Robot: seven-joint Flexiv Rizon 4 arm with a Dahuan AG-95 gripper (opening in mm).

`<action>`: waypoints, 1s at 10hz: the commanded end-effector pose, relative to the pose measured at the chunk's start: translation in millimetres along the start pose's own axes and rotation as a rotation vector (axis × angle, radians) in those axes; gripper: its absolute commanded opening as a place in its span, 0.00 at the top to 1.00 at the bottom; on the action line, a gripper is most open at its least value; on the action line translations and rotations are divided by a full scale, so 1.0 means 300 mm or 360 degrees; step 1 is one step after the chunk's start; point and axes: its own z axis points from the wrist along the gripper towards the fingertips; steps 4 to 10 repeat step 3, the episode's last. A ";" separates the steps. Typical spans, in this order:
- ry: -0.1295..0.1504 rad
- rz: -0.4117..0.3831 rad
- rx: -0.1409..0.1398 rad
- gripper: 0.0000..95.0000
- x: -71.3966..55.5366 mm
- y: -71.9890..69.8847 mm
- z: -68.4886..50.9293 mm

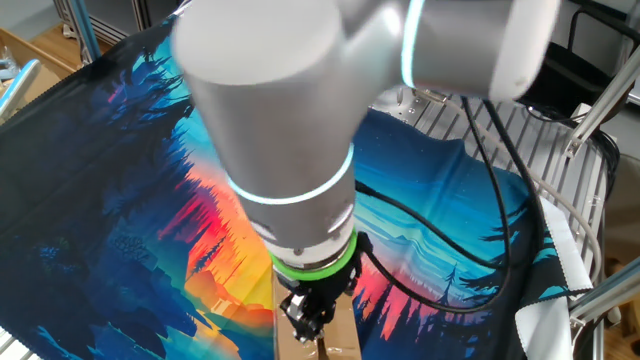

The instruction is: Cover the box

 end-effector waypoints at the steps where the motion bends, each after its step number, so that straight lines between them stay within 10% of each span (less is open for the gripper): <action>1: -0.0065 -0.0325 -0.0059 0.40 0.002 -0.013 -0.013; 10: -0.0066 -0.0346 -0.0059 0.40 0.001 -0.014 -0.014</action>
